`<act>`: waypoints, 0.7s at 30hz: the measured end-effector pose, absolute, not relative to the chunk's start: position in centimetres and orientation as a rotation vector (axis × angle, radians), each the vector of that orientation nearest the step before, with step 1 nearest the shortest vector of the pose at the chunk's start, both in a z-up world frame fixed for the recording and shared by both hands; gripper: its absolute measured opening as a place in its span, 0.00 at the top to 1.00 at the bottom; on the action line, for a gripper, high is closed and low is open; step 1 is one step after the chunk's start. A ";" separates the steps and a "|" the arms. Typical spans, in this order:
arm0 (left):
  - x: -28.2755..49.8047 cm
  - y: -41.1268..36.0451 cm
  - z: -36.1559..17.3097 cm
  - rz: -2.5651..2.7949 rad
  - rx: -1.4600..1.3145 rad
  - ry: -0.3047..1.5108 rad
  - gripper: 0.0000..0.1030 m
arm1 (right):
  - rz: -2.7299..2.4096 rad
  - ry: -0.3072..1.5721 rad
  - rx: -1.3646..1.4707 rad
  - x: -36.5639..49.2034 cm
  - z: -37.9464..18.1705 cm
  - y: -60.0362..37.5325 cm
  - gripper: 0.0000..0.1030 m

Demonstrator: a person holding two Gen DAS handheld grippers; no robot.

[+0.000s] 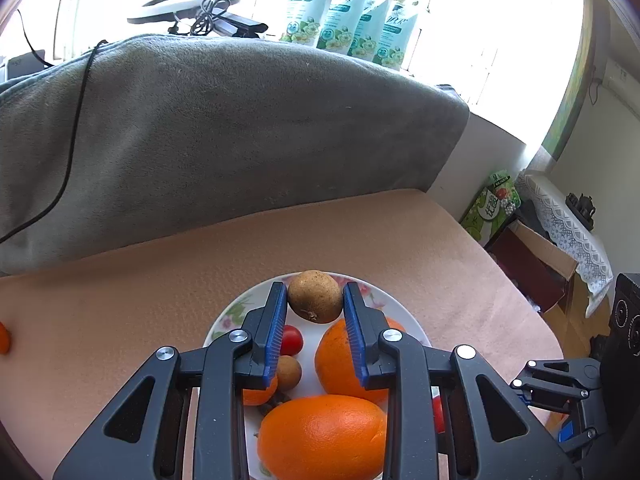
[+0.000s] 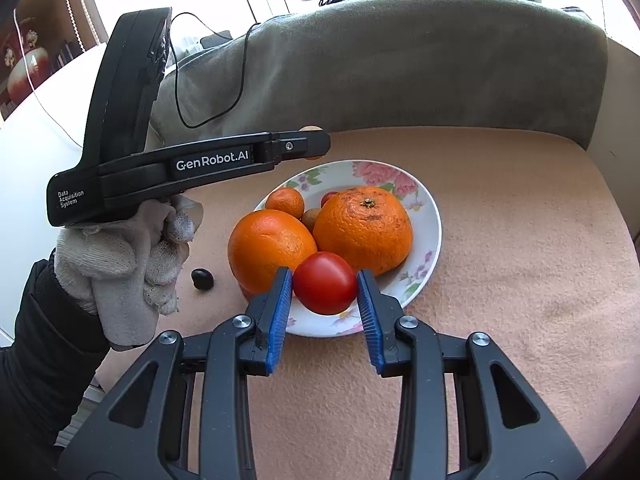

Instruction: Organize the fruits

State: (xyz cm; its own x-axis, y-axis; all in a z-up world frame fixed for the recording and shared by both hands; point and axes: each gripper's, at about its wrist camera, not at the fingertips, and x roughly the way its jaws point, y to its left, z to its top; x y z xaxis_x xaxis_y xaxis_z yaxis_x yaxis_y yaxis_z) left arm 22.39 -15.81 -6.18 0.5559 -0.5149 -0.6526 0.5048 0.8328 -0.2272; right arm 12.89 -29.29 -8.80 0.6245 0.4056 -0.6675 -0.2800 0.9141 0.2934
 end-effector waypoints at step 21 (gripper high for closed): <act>22.4 -16.6 -6.0 -0.603 0.006 0.772 0.73 | 0.399 0.805 0.153 13.0 -8.9 -28.9 0.66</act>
State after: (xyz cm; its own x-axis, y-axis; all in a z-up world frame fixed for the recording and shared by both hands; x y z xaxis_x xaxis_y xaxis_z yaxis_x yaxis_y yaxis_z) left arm 22.36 -16.60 -5.95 0.5574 -0.5091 -0.6558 0.5130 0.8323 -0.2100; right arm 13.05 -28.86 -8.89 0.6235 0.4033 -0.6698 -0.2885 0.9149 0.2824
